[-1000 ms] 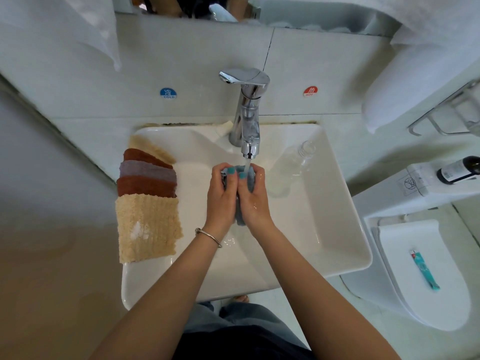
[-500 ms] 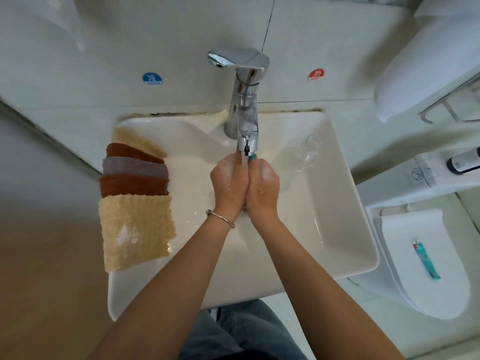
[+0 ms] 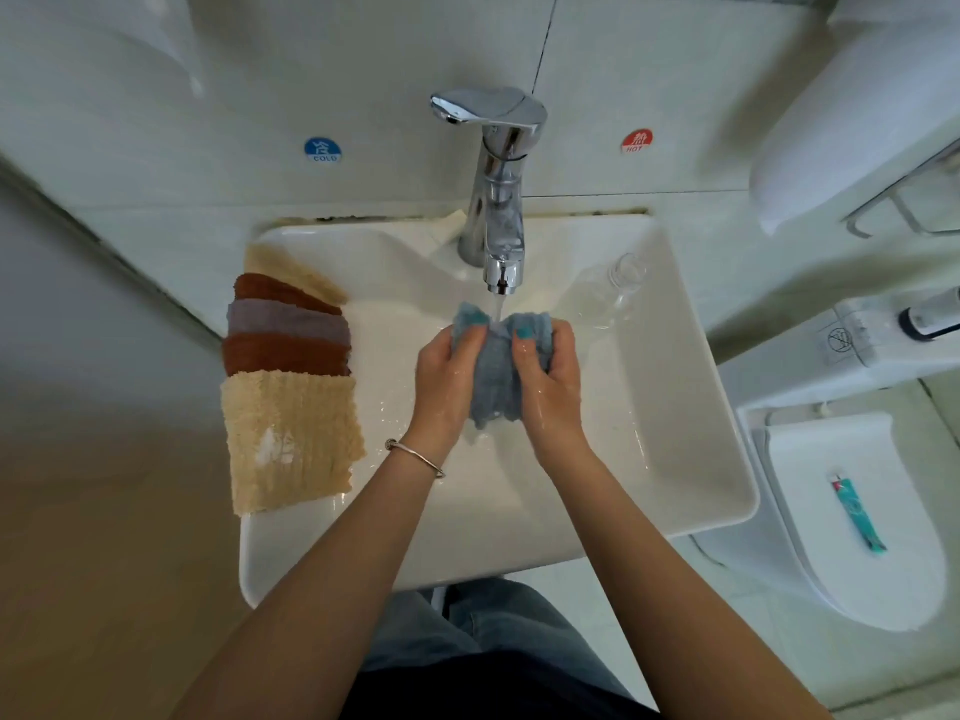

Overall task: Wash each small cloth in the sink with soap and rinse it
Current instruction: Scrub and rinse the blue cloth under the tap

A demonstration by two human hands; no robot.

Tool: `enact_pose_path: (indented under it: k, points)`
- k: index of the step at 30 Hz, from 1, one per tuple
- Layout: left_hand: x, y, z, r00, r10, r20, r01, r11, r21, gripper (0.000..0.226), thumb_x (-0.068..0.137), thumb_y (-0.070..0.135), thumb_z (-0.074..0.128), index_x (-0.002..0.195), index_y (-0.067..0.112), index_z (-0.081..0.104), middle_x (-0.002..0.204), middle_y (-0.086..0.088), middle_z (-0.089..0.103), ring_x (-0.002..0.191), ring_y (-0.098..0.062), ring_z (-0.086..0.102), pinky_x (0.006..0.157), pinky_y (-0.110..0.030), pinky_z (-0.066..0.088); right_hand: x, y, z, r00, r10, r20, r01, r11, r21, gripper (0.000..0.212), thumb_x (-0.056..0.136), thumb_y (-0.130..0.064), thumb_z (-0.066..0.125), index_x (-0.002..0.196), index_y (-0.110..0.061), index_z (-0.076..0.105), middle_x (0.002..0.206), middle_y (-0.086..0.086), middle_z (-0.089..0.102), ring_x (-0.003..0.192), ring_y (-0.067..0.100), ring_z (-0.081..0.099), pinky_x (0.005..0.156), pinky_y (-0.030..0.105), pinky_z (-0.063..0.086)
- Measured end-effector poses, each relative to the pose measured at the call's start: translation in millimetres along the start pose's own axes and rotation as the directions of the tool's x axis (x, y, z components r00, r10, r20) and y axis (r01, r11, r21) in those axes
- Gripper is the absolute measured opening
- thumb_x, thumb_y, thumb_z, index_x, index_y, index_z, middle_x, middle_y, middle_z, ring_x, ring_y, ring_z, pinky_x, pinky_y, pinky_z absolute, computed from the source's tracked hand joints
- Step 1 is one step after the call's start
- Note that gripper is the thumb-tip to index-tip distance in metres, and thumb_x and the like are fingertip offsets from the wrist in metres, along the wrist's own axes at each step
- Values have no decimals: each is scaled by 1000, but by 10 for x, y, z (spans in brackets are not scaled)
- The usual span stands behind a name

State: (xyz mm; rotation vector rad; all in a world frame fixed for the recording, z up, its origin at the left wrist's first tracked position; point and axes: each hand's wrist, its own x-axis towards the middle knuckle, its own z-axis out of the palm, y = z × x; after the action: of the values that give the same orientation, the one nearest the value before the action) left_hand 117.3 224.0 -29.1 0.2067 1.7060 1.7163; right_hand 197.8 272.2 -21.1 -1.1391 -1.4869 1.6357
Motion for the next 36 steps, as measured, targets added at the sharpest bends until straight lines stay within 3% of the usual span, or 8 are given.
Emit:
enact_pose_path:
  k: [4, 8, 14, 19, 22, 24, 29, 36]
  points:
    - [-105, 8, 35, 981, 156, 119, -164, 984, 63, 12, 94, 22, 62, 84, 21, 56, 82, 6, 62, 73, 3, 60, 66, -14, 48, -26, 75, -141, 992, 127, -7, -127, 991, -30, 17, 97, -35, 56, 105, -20, 56, 94, -7, 63, 80, -1, 62, 71, 14, 51]
    - [-101, -18, -206, 958, 284, -38, -276, 951, 137, 22, 89, 7, 66, 85, 23, 51, 83, 8, 58, 71, 11, 56, 65, -8, 45, 44, -18, 21, 987, 96, 126, -82, 990, -113, 10, 95, -22, 62, 100, -15, 61, 91, -2, 66, 83, 8, 64, 78, 26, 55]
    - [-49, -56, -127, 990, 135, -35, -120, 956, 268, 11, 94, 24, 61, 94, 14, 57, 81, 9, 60, 75, -7, 57, 58, -6, 42, 12, -23, -112, 988, 151, 45, -152, 988, 23, 19, 99, -23, 54, 104, -8, 65, 97, 10, 69, 89, 17, 66, 82, 32, 55]
    - [-92, 2, 73, 999, -42, -29, 43, 998, 41, 25, 98, 31, 54, 85, 11, 61, 75, 2, 62, 69, -10, 57, 54, -12, 45, 2, 26, -227, 975, 220, 13, -220, 975, 14, 28, 102, -32, 45, 109, -11, 63, 102, 8, 69, 92, 17, 67, 76, 28, 55]
    - [-63, 19, -94, 988, 11, -155, -4, 999, 47, 17, 101, 30, 48, 113, 19, 52, 85, 7, 57, 81, -13, 60, 54, -9, 43, -5, -6, -51, 985, 157, 79, -153, 987, -49, 17, 102, -25, 49, 109, -13, 59, 99, 1, 65, 88, 10, 63, 74, 22, 54]
    - [-63, 3, -216, 990, 131, -57, -128, 991, 49, 30, 102, 34, 43, 132, 31, 39, 90, 5, 59, 78, -7, 62, 58, -9, 46, 2, -33, 9, 989, 119, 85, -114, 992, -55, 10, 101, -22, 50, 106, -18, 58, 97, -3, 64, 86, 7, 62, 79, 24, 54]
    - [-54, -45, -208, 950, 226, 217, -256, 960, 118, 20, 98, 14, 55, 116, 21, 58, 107, 6, 62, 92, -3, 61, 74, -12, 49, 18, -29, -139, 994, 104, 36, -102, 994, -48, 15, 101, -20, 50, 108, -9, 58, 97, 4, 62, 88, 14, 61, 84, 38, 54]
    - [-71, -58, -406, 975, 210, 72, -218, 966, 141, 39, 83, 13, 74, 120, 15, 60, 108, 14, 61, 90, 12, 61, 73, -9, 50, -22, 8, 68, 986, 113, 123, -114, 993, 0, 14, 101, -20, 51, 108, -11, 59, 98, 3, 64, 89, 14, 64, 83, 34, 56]
